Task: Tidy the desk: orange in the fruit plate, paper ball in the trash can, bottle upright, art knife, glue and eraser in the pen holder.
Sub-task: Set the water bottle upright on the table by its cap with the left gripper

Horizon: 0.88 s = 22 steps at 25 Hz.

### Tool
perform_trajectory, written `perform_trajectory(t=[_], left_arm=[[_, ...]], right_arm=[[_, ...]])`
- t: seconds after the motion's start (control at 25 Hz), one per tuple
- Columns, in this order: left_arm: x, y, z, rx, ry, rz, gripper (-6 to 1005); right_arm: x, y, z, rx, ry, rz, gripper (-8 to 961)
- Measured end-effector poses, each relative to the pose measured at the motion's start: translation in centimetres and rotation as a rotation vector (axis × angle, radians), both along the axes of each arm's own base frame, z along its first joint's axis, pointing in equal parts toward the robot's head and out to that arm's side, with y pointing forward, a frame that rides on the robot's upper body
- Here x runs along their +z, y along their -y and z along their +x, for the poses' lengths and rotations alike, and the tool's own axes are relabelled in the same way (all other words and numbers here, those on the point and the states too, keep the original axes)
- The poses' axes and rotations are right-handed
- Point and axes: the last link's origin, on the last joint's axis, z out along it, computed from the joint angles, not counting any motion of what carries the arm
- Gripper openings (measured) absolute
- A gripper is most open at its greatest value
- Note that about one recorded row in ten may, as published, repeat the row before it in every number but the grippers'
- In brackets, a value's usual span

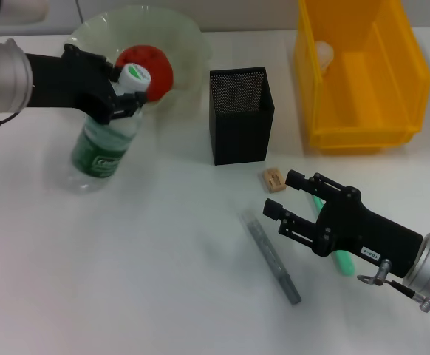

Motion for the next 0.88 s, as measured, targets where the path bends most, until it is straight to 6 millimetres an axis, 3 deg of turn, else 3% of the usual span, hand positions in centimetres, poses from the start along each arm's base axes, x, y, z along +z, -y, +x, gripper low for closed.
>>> perform_trajectory(t=[0.28, 0.88], left_arm=[[1.5, 0.2, -1.2, 0.018, 0.072, 0.051, 444], [2.0, 0.3, -2.3, 0.027, 0.073, 0.096, 444]], right_arm=[[0.0, -0.1, -0.1, 0.003, 0.0, 0.0, 691], [0.0, -0.1, -0.1, 0.005, -0.001, 0.0, 691]])
